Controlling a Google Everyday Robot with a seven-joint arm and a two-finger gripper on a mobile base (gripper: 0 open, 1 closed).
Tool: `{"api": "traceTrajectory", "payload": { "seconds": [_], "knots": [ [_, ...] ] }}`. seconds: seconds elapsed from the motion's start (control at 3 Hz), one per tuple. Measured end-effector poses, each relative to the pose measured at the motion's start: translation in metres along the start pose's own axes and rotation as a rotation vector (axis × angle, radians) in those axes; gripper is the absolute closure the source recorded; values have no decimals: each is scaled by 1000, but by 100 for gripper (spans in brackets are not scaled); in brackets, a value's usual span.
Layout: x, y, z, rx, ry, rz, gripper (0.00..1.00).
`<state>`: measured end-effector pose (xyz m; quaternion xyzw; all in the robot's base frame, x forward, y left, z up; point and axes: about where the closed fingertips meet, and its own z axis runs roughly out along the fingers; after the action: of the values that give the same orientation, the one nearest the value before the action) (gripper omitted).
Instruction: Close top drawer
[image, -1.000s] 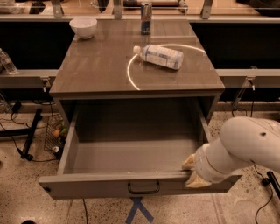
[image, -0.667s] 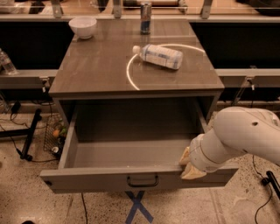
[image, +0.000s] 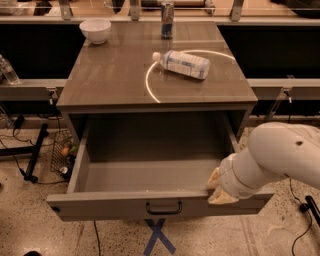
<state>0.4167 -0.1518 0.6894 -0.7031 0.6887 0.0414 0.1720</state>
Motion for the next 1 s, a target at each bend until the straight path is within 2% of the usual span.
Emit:
{"api": "traceTrajectory", "payload": {
  "seconds": [0.33,0.67,1.0],
  "knots": [
    [-1,4,-22,33,4,-8,20],
    [6,14,-60,80,30,-1,2],
    [18,33,-66,60,51,18,31]
  ]
}}
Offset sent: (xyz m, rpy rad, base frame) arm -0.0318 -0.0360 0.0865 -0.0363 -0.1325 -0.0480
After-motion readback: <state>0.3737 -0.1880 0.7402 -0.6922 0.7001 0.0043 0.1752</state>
